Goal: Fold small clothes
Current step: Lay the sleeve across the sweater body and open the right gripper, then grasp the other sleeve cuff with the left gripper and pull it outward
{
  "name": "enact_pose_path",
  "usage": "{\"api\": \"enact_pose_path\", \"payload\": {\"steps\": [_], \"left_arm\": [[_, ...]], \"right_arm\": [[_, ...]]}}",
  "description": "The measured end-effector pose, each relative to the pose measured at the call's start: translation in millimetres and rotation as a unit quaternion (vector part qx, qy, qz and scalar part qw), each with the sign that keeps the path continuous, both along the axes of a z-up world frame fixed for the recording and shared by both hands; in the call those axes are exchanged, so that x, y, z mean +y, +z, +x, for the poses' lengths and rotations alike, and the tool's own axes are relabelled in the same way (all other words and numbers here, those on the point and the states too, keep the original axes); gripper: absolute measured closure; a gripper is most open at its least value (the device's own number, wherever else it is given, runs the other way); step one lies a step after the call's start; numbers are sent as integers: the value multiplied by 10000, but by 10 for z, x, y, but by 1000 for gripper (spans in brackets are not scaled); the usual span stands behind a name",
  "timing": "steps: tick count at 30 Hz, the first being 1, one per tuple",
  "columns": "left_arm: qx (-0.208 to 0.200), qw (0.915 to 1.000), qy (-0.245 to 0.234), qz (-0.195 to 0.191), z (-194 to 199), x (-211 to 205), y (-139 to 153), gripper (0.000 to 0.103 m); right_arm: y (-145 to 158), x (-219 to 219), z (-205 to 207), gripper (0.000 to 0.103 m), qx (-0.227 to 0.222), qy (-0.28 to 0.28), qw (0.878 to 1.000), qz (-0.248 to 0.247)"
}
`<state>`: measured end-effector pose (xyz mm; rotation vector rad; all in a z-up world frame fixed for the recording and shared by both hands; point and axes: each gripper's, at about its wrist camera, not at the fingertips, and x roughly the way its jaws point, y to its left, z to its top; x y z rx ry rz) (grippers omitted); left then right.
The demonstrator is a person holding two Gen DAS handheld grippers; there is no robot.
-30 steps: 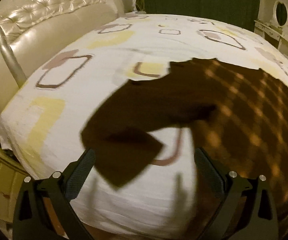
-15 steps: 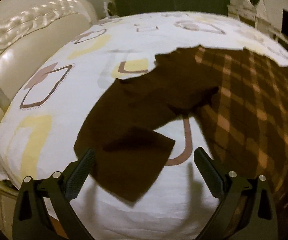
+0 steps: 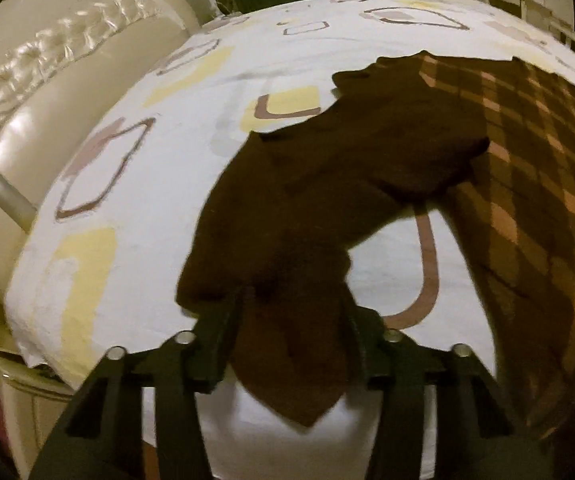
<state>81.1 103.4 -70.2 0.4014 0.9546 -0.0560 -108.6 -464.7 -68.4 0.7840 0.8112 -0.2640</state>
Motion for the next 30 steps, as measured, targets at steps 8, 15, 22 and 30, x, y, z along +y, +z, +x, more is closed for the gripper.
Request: {"api": "enact_pose_path", "payload": {"steps": [8,15,22,30], "left_arm": [[-39,9995,137,-270,-55,102,191,91],[-453,9950,426,-779,-40,420,665,93],[-744,9874,1230,-665,242,1038,973,93],[-854,9720,2188,-82,548,1658,961,93]], "right_arm": [[-15,50,2,40,28,53,10000,-4],[-23,78,16,40,78,58,10000,-21],[8,135,29,40,91,113,9998,-101],[47,301,122,40,234,275,9989,-293]]}}
